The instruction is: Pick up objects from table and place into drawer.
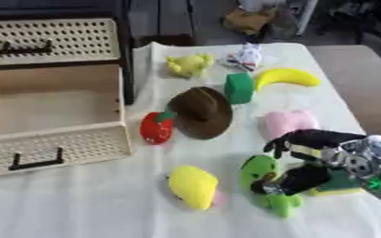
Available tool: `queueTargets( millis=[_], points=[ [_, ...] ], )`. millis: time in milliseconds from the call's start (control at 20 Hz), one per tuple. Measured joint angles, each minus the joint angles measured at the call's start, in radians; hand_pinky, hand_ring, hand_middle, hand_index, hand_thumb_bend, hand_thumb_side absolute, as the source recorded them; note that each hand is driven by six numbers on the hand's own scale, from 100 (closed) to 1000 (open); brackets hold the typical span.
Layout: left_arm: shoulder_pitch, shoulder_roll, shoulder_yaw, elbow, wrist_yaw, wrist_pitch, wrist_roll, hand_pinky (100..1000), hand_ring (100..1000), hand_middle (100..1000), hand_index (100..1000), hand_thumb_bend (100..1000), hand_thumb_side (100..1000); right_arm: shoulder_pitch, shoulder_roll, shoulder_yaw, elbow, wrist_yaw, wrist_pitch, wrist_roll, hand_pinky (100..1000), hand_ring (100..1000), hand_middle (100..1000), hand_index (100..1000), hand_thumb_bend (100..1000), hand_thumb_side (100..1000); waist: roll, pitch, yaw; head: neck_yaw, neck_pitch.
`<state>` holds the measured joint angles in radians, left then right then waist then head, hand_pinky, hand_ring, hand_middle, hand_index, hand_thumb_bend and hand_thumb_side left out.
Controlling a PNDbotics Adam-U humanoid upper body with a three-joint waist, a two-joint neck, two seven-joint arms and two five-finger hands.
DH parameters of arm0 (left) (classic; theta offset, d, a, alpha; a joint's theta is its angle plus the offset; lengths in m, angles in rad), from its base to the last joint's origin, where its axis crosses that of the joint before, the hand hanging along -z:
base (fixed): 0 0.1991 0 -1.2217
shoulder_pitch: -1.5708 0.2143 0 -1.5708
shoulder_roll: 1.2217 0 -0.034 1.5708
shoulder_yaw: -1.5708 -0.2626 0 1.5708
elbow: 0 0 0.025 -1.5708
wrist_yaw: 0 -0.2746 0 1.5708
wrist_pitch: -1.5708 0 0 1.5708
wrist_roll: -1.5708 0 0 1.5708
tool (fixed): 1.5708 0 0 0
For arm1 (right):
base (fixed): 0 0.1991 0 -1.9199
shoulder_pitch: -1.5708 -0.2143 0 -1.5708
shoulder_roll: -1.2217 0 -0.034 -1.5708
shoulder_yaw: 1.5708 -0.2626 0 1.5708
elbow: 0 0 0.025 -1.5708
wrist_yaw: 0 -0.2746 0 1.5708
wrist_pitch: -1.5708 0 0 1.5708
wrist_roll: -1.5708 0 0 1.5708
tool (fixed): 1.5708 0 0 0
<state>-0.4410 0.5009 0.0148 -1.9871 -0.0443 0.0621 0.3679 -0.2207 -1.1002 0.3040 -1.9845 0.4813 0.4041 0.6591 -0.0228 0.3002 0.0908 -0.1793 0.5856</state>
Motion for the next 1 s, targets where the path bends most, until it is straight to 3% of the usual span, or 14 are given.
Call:
queueTargets(
  millis=[200,400,650,1000],
  points=[
    [0.000,0.000,0.000,0.000,0.000,-0.001,-0.001,527,575,539,793,100,1000,0.000,0.005,0.012,0.000,0.023,0.001,0.017,734,837,764,934,521,762,0.000,0.002,0.003,-0.002,0.000],
    [0.000,-0.002,0.000,0.000,0.003,-0.003,-0.003,527,573,532,787,100,1000,0.000,0.005,0.020,0.000,0.038,0.006,0.027,688,791,752,921,456,711,0.001,0.004,0.004,-0.005,-0.001],
    [0.000,-0.008,-0.003,0.000,0.005,-0.005,-0.005,525,572,559,784,100,1000,0.000,0.005,0.022,0.000,0.055,0.018,0.024,478,610,710,905,396,676,0.003,0.006,0.004,-0.007,-0.007],
    [0.000,-0.009,-0.005,0.000,0.007,-0.007,-0.007,523,571,556,770,100,1000,-0.008,0.007,0.022,0.000,0.052,0.036,-0.012,272,487,612,834,344,635,0.003,0.009,0.002,-0.007,-0.008]
  ],
)
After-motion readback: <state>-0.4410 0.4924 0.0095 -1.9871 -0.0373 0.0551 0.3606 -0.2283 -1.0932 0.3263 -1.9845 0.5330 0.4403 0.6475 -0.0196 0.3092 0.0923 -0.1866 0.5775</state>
